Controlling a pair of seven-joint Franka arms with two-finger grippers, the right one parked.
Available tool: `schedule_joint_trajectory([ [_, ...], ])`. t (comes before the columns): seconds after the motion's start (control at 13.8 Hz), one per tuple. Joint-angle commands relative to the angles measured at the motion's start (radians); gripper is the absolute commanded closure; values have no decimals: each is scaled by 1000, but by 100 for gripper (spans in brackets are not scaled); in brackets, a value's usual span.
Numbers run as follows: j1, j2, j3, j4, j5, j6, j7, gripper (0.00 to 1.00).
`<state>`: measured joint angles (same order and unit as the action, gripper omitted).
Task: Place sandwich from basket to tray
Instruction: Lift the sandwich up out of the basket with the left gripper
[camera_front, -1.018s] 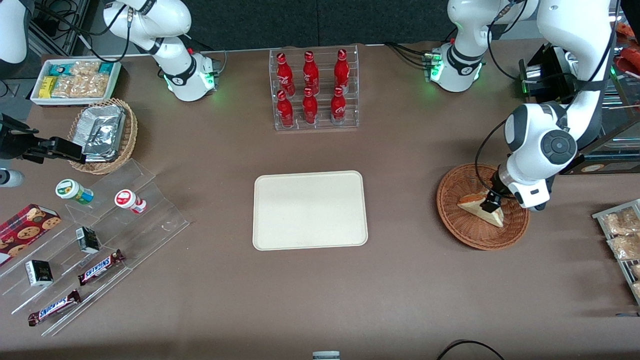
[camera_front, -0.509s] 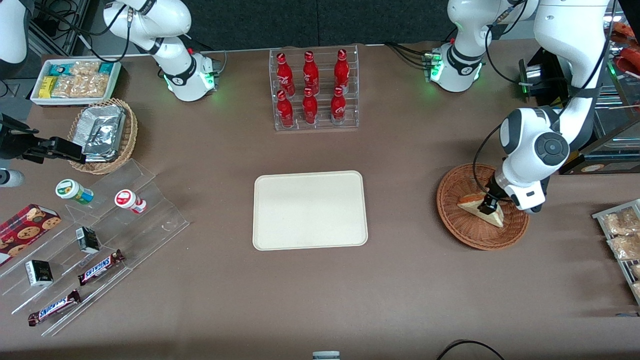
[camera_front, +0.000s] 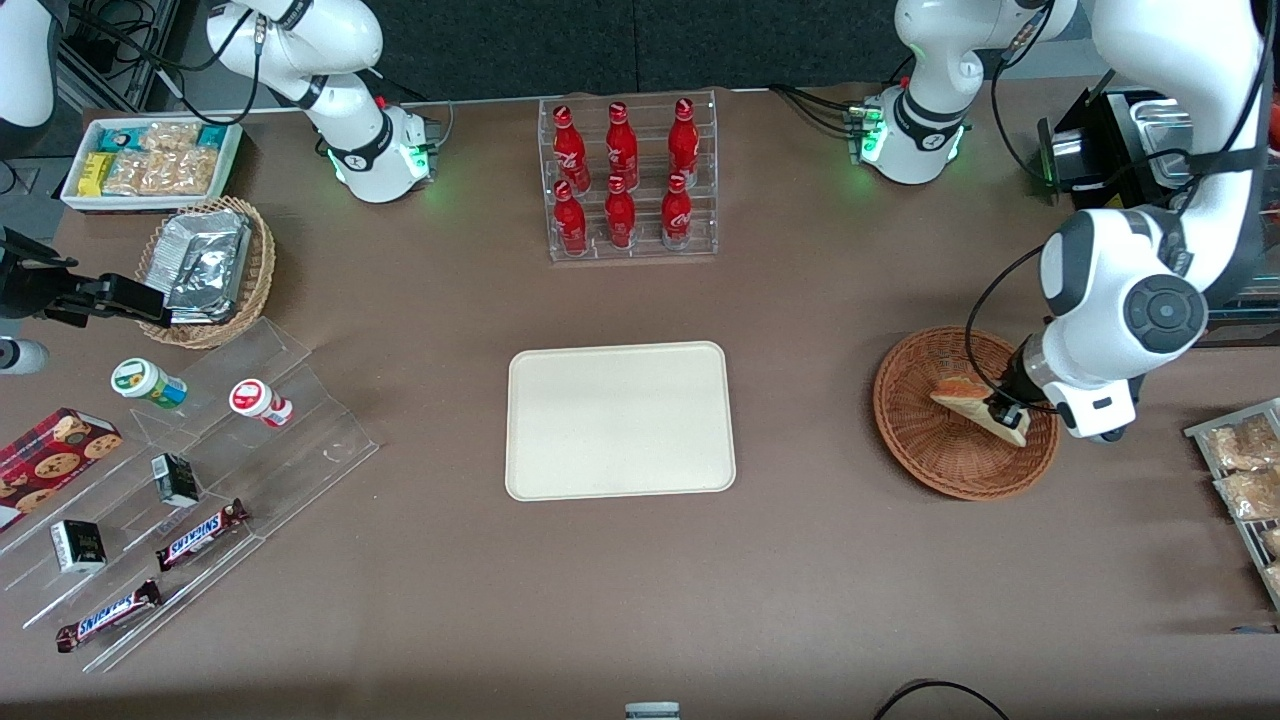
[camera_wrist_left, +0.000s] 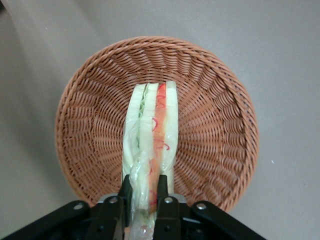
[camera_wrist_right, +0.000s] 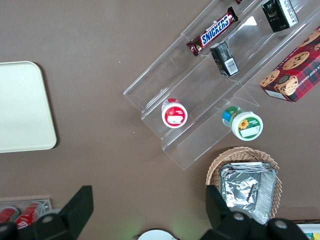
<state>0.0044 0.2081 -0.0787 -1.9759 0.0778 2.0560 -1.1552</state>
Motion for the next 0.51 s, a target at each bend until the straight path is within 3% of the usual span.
schedule_joint_trajectory([
  [0.0, -21, -50, -41, 64, 11, -150, 38, 100],
  [0.44, -26, -30, -277, 259, 10, -336, 103, 100],
])
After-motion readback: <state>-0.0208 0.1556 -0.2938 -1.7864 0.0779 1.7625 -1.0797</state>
